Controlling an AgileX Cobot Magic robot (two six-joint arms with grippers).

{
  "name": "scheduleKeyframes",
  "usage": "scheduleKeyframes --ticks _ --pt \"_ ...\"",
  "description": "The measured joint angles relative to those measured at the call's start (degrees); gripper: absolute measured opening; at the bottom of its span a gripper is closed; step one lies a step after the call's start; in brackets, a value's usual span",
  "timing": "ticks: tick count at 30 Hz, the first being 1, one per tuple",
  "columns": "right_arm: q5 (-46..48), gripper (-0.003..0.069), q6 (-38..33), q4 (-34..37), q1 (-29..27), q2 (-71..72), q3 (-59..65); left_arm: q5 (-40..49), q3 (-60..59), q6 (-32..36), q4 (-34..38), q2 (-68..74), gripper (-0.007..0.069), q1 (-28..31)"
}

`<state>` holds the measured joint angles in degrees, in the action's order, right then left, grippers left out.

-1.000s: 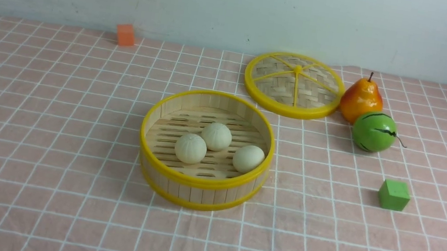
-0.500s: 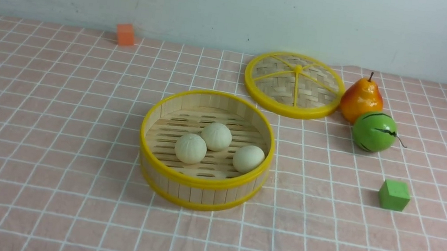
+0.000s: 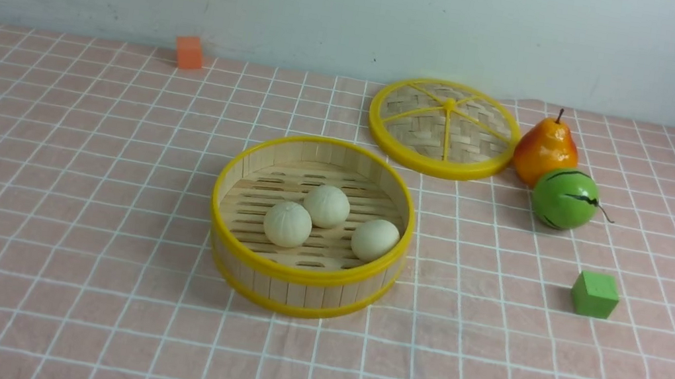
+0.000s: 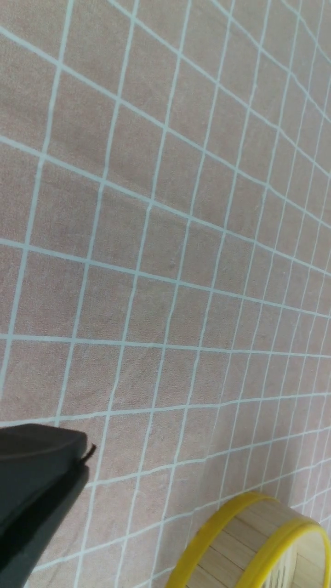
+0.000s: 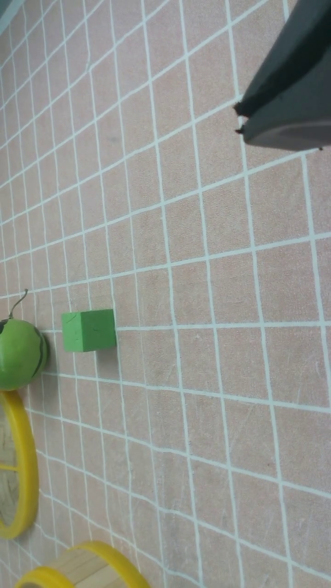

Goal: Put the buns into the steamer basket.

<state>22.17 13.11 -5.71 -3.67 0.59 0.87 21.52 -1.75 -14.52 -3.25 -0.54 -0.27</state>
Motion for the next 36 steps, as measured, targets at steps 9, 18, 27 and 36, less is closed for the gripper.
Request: scheduleKeyframes --ticks 9,18,27,36 --pt "0.00 0.0018 0.00 0.00 0.00 0.00 0.00 0.00 0.00 0.00 0.05 0.00 -0.0013 0.00" --pt "0.00 0.0032 0.00 0.00 0.00 0.00 0.00 0.00 0.00 0.00 0.05 0.00 -0.0013 0.00" --pt "0.00 0.0042 0.00 0.00 0.00 0.00 0.00 0.00 0.00 0.00 0.05 0.00 -0.0013 0.00" --pt "0.00 0.0054 0.00 0.00 0.00 0.00 0.00 -0.17 0.00 0.00 0.05 0.00 -0.0013 0.00"
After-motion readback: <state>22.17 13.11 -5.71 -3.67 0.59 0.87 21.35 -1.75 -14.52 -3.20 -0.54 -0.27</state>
